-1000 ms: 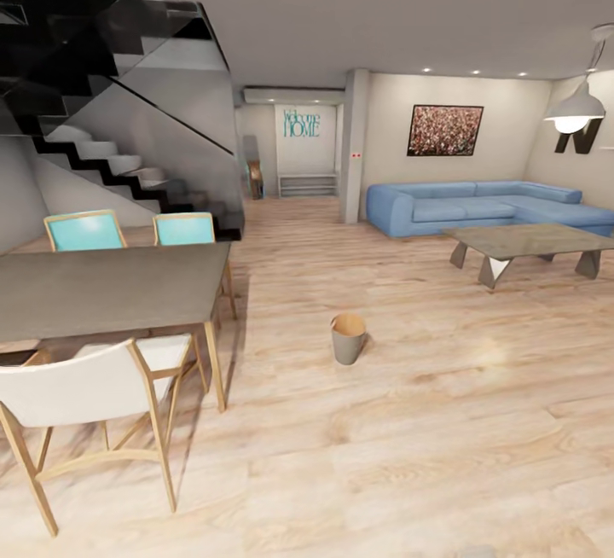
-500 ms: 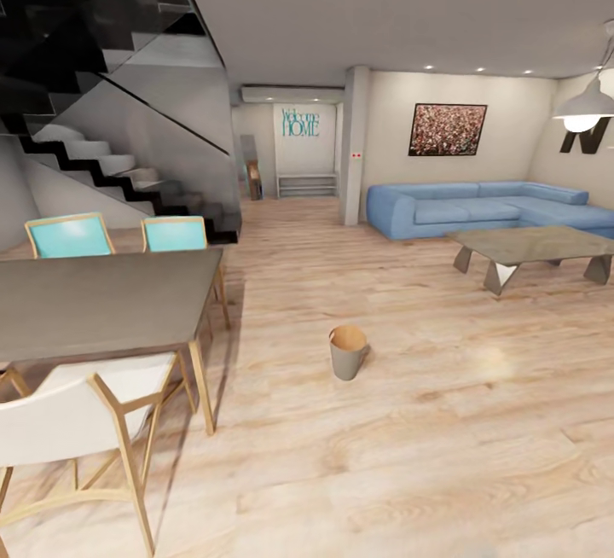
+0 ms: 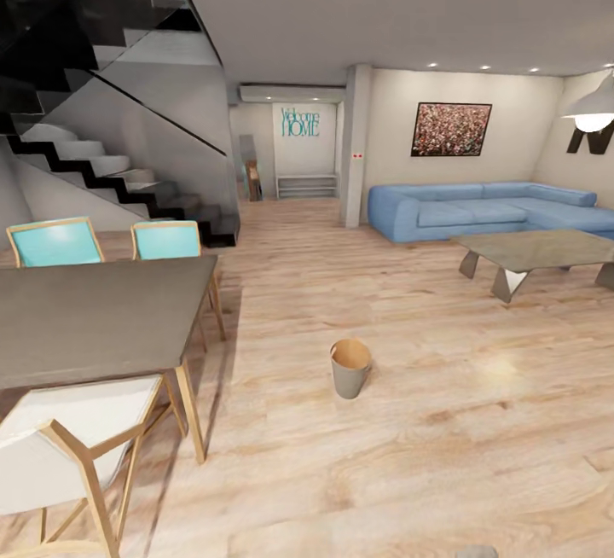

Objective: Put the three can of soda from the living room inside the tash can in the kitchen.

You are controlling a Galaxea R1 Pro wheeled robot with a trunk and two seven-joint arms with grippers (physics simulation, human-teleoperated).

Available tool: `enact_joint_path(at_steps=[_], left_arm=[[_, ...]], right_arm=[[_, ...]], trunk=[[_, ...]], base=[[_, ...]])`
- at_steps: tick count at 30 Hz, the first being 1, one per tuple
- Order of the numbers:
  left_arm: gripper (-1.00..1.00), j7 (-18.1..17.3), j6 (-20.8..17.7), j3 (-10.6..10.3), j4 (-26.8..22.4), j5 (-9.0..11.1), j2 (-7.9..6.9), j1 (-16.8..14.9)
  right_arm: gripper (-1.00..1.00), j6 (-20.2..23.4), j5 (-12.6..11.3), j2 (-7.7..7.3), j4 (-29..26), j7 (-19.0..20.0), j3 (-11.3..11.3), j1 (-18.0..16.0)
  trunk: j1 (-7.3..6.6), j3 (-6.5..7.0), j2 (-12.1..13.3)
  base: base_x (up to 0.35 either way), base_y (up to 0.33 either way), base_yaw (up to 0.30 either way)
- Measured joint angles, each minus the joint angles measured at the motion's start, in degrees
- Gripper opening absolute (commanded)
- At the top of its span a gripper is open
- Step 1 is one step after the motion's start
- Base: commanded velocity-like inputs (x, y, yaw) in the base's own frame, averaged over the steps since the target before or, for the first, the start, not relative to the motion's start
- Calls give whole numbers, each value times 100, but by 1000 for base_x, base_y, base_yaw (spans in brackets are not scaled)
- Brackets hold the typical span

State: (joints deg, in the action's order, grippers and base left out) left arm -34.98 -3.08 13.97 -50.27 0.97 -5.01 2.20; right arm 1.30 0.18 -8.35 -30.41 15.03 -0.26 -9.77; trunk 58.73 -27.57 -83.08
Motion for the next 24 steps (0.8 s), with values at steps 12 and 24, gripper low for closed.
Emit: enact_joint_path(at_steps=[12,24], left_arm=[[100,0,0,0,0,0,0,0],[100,0,0,0,0,0,0,0]], right_arm=[[100,-6,0,0,0,0,0,0],[100,-10,-2,0,0,0,0,1]], trunk=[[0,0,0],[0,0,0]], base=[[345,0,0],[345,0,0]])
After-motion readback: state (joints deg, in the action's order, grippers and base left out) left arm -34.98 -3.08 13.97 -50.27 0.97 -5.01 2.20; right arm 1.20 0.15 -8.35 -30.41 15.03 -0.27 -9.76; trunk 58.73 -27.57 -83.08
